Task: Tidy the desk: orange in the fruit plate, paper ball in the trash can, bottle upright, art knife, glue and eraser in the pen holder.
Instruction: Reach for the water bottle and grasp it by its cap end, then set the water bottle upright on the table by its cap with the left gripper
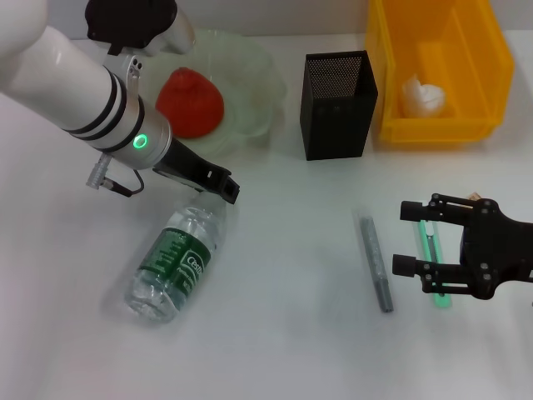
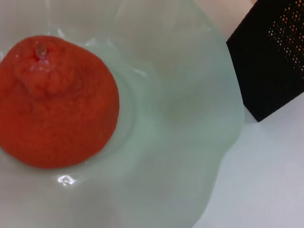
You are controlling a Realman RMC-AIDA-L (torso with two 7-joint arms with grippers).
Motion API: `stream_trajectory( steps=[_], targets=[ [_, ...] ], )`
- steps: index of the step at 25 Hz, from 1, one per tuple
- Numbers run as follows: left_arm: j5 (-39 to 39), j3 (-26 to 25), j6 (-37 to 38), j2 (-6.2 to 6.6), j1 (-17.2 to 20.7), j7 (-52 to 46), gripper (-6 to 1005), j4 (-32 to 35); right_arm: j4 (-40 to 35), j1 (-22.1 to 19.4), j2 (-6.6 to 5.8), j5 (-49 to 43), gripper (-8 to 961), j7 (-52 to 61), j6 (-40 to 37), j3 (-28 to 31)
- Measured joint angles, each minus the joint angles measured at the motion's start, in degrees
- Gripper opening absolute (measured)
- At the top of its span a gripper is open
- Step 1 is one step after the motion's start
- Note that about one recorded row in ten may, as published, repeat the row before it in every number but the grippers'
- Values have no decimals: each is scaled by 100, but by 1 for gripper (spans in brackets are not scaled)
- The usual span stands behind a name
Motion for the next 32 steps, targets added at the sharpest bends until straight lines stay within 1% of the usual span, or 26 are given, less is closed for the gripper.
stream_trajectory(
  steps=[3, 7, 11, 12, 13, 15, 16, 17, 18, 20, 21, 27, 29, 30, 31, 32],
  targets=[
    [9, 23, 1, 0, 1, 56, 439, 33, 0, 1, 0, 0, 771, 0, 9, 8],
    [-7, 26, 60, 3, 52, 167, 439, 173, 0, 2, 0, 0, 771, 0, 13, 106],
    [-301, 17, 129, 27, 412, 504, 439, 763, 0, 2, 0, 0, 771, 3, 18, 211],
    [-301, 17, 129, 27, 412, 504, 439, 763, 0, 2, 2, 1, 771, 18, 16, 249],
    [-804, -47, 149, 47, 723, 931, 439, 1114, 0, 1, 11, 2, 771, 25, 6, 294],
    [-1118, -131, 161, 57, 888, 1203, 439, 1266, 4, 4, 39, 3, 771, 36, -24, 406],
    [-1118, -131, 161, 57, 888, 1203, 439, 1266, 6, 7, 55, 4, 771, 38, -35, 476],
    [-1318, -226, 177, 63, 997, 1416, 439, 1327, 14, 17, 72, 5, 771, 41, -41, 539],
    [-1661, -429, 211, 63, 1196, 1809, 439, 1396, 34, 27, 83, 6, 771, 43, -42, 599],
    [-2005, -595, 228, 63, 1394, 2187, 438, 1438, 106, 56, 102, 14, 771, 50, -46, 738],
    [-2297, -720, 239, 65, 1566, 2530, 438, 1459, 155, 72, 105, 17, 771, 52, -47, 811],
    [-3230, -1176, 372, 71, 2101, 3589, 438, 1463, 370, 189, 116, 26, 771, 68, -67, 1174],
    [-3733, -1414, 498, 71, 2391, 4179, 438, 1409, 472, 221, 122, 87, 771, 69, -67, 1314],
    [-3733, -1414, 498, 71, 2391, 4179, 438, 1409, 472, 221, 122, 87, 772, 69, -67, 1314],
    [-4060, -1513, 573, 71, 2562, 4583, 438, 1350, 542, 224, 127, 194, 772, 53, -39, 1348],
    [-4060, -1513, 573, 71, 2562, 4583, 438, 1350, 542, 224, 127, 194, 772, 53, -39, 1348]
  ],
)
